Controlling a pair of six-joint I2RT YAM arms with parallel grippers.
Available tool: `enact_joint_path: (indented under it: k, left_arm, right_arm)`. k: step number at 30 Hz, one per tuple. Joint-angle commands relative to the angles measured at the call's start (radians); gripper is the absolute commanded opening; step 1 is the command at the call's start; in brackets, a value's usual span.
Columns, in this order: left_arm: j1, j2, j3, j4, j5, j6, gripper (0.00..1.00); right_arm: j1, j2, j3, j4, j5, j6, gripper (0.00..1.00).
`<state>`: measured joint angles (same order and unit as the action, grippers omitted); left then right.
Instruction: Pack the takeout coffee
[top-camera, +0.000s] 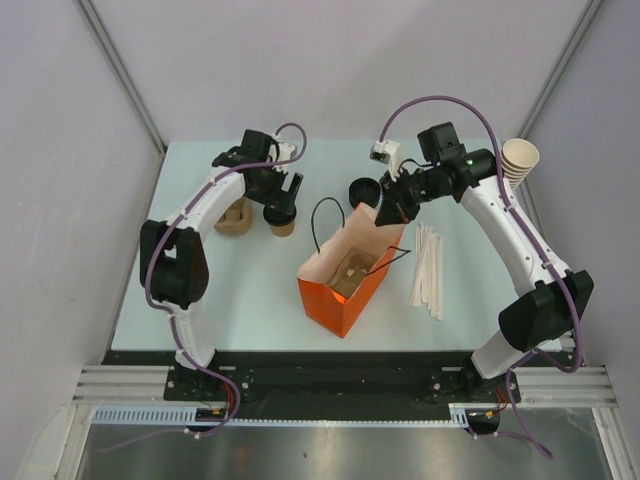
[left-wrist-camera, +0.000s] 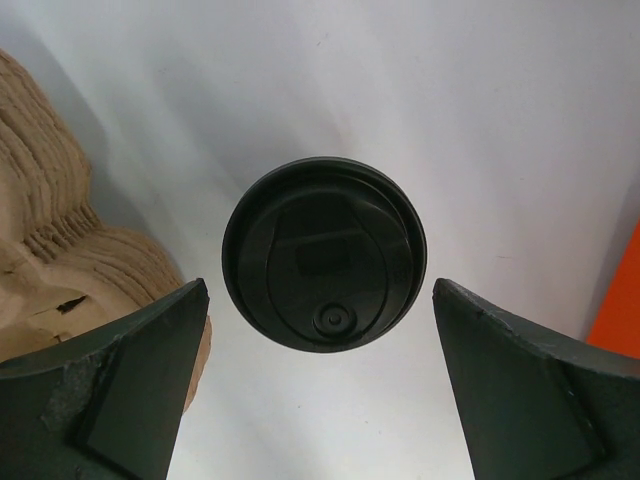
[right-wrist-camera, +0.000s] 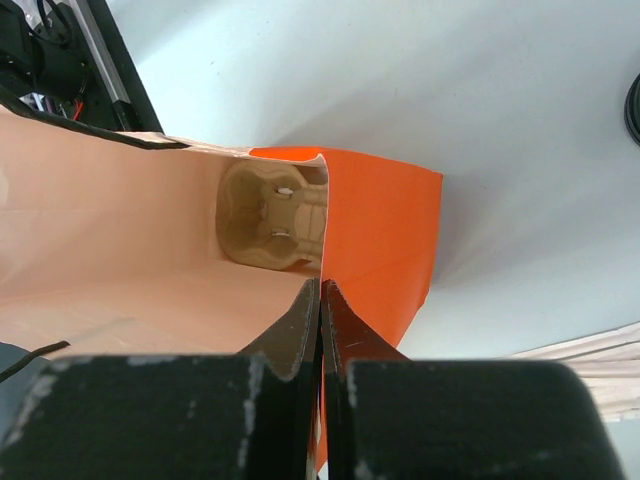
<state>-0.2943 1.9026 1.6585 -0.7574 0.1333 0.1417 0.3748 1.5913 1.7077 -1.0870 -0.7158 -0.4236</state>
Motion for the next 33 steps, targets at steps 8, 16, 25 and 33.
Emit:
enact_joint_path:
  k: [8, 16, 25, 33]
  left_arm:
    - [-0.003, 0.012, 0.006, 0.059, 0.005, -0.022, 1.00]
    - [-0.003, 0.018, -0.014, 0.072, -0.001, -0.028, 0.99]
    - [0.015, 0.012, -0.049, 0.104, 0.006, -0.065, 0.98]
    - [0.017, -0.002, -0.100, 0.139, 0.017, -0.071, 0.96]
  right_arm:
    - [-0.002, -0.004, 0.006, 0.007, -0.027, -0.003, 0.00]
    - [-0.004, -0.001, 0.007, 0.009, -0.031, 0.000, 0.00]
    - [-0.008, 0.004, 0.010, 0.007, -0.034, 0.000, 0.00]
    - [-0.011, 0.012, 0.015, 0.007, -0.036, 0.003, 0.00]
